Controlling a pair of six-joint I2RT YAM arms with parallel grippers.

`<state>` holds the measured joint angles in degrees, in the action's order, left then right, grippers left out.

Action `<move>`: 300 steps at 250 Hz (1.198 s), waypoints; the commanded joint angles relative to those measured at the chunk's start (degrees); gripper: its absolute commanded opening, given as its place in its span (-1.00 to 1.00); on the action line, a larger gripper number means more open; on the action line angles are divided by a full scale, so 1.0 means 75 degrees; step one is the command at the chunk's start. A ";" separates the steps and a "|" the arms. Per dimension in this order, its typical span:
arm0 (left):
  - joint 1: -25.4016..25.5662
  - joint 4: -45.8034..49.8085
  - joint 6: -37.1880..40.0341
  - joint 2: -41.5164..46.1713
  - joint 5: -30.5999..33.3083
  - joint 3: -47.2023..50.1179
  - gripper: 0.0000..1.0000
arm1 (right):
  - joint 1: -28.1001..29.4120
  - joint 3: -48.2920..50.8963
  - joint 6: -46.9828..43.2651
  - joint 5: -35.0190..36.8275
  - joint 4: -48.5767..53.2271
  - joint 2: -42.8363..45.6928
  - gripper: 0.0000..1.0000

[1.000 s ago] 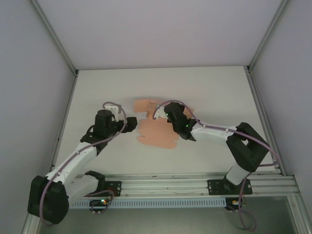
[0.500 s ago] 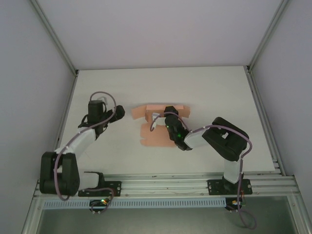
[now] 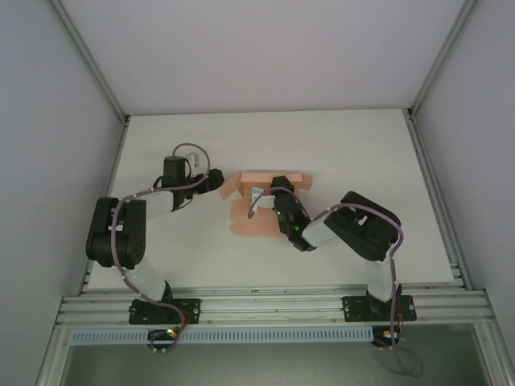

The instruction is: Assemble paper box

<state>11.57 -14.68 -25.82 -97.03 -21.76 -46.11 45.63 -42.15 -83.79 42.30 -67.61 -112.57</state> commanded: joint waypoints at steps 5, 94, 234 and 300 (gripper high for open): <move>0.0223 -0.0685 0.0397 0.0111 -0.0527 0.0193 0.84 | -0.0042 0.0060 0.0146 0.0166 -0.0218 -0.0233 -1.00; 0.0975 -0.1348 0.0753 0.0250 -0.0456 0.1115 0.51 | -0.0143 0.0019 0.0647 0.0175 0.0496 -0.0049 -1.00; 0.1200 -0.0416 0.0990 0.0810 -0.0321 0.0964 0.50 | -0.0391 -0.0216 0.1465 -0.0061 0.1861 0.0106 -1.00; 0.1178 -0.0387 0.0657 0.0316 -0.0529 0.0534 0.57 | -0.0503 -0.0493 0.1639 -0.0273 0.2514 0.0116 -1.00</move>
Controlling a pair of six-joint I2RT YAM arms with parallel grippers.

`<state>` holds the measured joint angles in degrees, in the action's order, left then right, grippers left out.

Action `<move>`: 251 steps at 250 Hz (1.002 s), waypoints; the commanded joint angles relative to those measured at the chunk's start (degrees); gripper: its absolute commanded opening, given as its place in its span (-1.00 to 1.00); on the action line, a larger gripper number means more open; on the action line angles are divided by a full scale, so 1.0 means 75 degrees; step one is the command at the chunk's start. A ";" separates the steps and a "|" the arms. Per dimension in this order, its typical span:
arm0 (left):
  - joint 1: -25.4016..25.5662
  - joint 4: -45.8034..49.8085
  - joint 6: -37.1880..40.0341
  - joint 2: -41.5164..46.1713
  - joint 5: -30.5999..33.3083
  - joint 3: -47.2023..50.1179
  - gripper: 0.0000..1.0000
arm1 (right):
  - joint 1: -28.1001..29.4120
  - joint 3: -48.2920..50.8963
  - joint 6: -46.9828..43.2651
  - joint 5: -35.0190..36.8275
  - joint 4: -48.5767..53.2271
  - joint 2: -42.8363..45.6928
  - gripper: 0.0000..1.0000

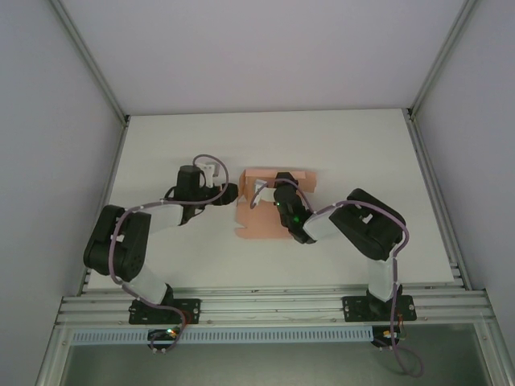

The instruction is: Assemble paper box

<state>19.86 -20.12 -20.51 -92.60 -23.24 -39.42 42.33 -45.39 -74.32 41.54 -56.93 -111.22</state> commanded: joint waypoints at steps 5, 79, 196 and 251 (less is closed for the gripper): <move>0.0068 0.0345 -0.0143 -0.0325 -0.0339 -0.0446 0.57 | -0.0055 -0.0068 0.0375 -0.0171 0.1087 -0.0080 -1.00; 0.0098 0.0487 -0.0372 -0.1331 -0.1168 -0.1659 0.47 | -0.0021 -0.0031 0.0454 -0.0143 0.1087 -0.0068 -1.00; 0.0431 -0.0233 -0.0537 -0.1793 -0.1195 -0.1586 0.33 | 0.0051 -0.0055 0.0418 -0.0048 0.0958 -0.0101 -1.00; 0.0503 -0.0758 -0.0101 -0.1713 -0.1381 -0.0991 0.27 | 0.0093 0.0003 0.0452 -0.0026 0.1035 0.0022 -1.00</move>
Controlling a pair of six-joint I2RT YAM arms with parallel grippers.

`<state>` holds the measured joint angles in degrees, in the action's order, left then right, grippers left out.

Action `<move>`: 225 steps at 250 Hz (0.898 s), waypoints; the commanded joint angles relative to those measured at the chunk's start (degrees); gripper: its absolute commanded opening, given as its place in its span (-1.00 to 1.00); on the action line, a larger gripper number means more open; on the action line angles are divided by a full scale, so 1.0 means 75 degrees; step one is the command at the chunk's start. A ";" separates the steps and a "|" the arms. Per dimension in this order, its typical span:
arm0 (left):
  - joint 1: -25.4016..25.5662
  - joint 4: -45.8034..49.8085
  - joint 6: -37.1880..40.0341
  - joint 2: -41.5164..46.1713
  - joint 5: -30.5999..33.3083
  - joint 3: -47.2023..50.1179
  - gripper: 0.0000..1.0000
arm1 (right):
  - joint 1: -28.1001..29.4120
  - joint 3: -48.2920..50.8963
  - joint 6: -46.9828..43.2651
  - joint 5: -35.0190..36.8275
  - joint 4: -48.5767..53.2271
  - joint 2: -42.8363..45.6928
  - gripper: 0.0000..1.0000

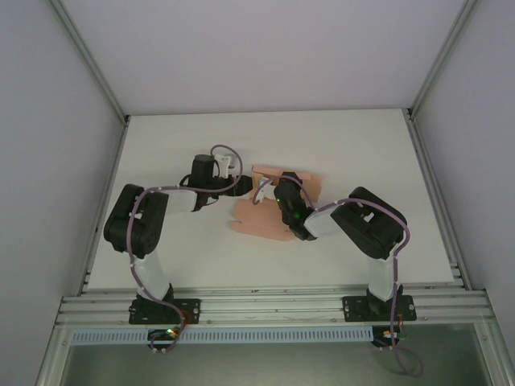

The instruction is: Assemble paper box

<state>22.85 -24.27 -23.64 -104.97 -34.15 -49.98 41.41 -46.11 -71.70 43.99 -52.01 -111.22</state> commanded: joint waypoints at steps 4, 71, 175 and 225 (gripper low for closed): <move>0.0096 -0.0228 0.0363 -0.0001 0.0121 0.0518 0.27 | 0.0219 0.0120 0.0068 -0.0359 0.0318 0.0022 -1.00; 0.0099 -0.0669 0.0835 0.0754 0.0798 0.1764 0.28 | 0.0331 0.0335 -0.0191 -0.0298 0.0148 0.0435 -1.00; 0.0423 -0.0779 0.1616 0.1136 0.1064 0.1661 0.31 | 0.0593 0.0480 -0.0515 -0.0285 0.0143 0.0611 -1.00; 0.0701 -0.0852 0.1759 0.1185 0.1600 0.1576 0.31 | 0.0707 0.0441 -0.0392 -0.0239 0.0372 0.0688 -1.00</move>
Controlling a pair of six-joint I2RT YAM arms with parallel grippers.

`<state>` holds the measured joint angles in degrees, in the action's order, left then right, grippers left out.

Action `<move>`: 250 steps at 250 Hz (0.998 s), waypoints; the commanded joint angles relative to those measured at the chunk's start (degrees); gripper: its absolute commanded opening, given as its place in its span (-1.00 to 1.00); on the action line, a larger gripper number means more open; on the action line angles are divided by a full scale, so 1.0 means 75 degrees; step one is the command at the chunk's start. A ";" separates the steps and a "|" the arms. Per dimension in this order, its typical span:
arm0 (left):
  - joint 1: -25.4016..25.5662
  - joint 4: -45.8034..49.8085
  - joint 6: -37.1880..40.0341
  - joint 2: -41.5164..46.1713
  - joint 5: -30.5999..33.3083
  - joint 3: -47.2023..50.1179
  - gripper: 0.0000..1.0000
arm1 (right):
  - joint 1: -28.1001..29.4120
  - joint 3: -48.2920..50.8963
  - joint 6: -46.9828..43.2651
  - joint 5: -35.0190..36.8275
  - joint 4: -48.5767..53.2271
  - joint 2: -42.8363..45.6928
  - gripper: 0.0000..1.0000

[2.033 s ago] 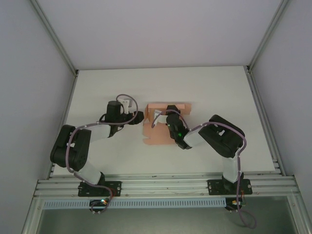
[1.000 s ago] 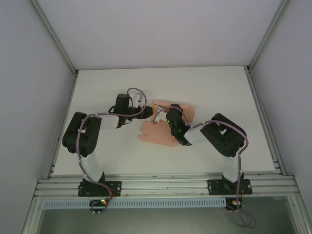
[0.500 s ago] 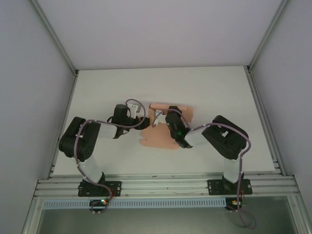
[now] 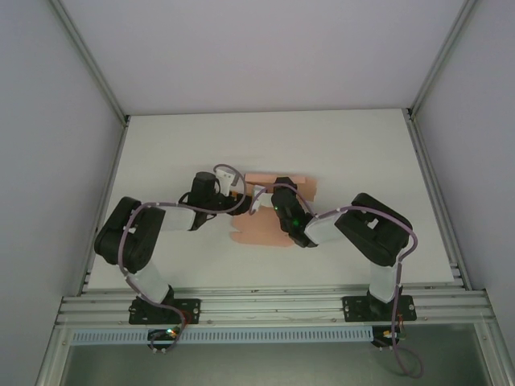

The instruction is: Assemble paper box

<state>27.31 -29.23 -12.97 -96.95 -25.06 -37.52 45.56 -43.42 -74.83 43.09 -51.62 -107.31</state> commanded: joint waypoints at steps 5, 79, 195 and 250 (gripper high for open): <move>0.0127 -0.0203 0.0320 0.0090 0.0447 -0.0106 0.29 | 0.0152 0.0082 0.0044 -0.0122 0.0348 0.0166 -1.00; 0.0357 -0.0206 0.0418 -0.0092 0.1673 -0.0160 -0.44 | 0.0257 0.0154 0.0214 -0.0054 0.0494 0.0222 -1.00; 0.0992 -0.1414 0.0188 -0.0880 0.3721 -0.0136 -0.58 | 0.0725 0.0435 0.1690 -0.0384 0.2162 0.0794 -1.00; 0.1018 -0.2296 0.0275 -0.1053 0.3258 -0.0071 -0.42 | 0.0710 0.0359 0.1942 -0.0609 0.2690 0.0843 -1.00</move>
<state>35.62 -41.60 -10.33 -103.20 -2.55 -37.52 48.66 -41.54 -64.03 45.89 -40.40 -100.99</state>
